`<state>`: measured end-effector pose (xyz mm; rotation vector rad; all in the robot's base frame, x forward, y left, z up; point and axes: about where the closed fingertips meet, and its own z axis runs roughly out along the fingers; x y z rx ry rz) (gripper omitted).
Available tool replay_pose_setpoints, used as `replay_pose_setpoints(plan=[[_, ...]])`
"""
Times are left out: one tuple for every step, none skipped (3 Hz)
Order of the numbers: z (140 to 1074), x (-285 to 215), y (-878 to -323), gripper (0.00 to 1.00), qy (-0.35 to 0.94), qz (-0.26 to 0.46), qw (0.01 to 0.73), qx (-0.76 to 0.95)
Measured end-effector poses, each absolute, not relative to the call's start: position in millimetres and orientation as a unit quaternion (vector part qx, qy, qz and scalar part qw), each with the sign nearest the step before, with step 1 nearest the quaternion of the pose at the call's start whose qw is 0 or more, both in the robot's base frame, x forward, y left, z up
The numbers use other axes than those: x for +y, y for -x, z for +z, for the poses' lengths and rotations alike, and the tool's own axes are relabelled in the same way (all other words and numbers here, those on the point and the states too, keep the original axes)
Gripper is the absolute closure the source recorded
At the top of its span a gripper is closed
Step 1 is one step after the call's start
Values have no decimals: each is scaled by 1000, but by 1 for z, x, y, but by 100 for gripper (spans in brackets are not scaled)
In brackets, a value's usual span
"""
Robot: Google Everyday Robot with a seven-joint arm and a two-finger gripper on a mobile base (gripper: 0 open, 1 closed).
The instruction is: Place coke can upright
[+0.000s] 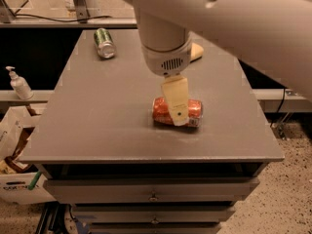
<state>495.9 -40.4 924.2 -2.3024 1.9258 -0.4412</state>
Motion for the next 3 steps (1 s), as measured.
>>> replay_pose_setpoints(plan=[[897, -43, -502, 0, 759, -146, 19, 635], [871, -43, -505, 0, 761, -139, -4, 634], [849, -44, -506, 0, 761, -131, -25, 635]])
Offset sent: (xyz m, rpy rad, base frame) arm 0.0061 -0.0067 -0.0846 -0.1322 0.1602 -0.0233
